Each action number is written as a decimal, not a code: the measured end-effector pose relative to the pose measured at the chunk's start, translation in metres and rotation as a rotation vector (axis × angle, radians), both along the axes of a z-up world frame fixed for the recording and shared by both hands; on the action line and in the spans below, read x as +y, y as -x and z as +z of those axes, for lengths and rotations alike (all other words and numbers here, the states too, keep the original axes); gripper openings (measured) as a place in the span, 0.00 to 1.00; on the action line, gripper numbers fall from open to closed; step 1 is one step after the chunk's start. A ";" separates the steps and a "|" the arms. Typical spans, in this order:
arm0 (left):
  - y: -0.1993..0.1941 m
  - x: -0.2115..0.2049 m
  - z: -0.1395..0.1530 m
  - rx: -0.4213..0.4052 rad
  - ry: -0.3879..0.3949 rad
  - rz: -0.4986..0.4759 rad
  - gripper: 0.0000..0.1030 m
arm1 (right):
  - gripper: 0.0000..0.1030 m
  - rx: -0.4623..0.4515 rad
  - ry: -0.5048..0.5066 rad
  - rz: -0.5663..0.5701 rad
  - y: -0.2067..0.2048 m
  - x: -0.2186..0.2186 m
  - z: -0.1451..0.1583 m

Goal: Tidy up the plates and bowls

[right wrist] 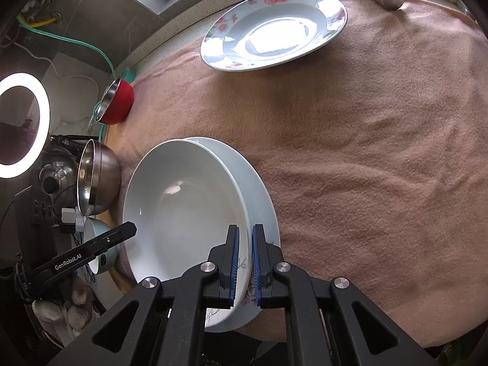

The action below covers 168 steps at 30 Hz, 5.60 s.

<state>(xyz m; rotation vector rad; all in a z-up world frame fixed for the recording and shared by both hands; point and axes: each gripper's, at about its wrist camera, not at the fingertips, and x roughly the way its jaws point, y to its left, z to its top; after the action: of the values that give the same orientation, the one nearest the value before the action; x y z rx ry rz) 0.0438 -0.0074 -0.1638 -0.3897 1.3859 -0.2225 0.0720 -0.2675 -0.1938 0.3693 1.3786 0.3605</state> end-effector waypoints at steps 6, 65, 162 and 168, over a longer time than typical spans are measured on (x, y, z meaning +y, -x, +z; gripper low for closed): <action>0.001 -0.001 -0.001 0.001 -0.005 -0.005 0.13 | 0.08 0.001 0.005 0.003 -0.001 0.000 -0.001; -0.004 0.010 0.008 -0.038 -0.038 -0.002 0.15 | 0.10 -0.024 0.000 -0.015 0.004 -0.007 0.006; -0.185 -0.088 0.022 -0.095 -0.022 0.028 0.15 | 0.11 -0.142 -0.031 -0.183 -0.151 -0.122 0.024; -0.200 -0.092 0.012 -0.078 -0.033 0.025 0.15 | 0.11 -0.129 -0.067 -0.211 -0.165 -0.125 0.016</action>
<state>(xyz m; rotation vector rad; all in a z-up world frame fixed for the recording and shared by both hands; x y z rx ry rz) 0.2440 -0.0990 -0.1513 -0.3670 1.3058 -0.1923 0.2368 -0.3927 -0.1779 0.5334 1.1914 0.2517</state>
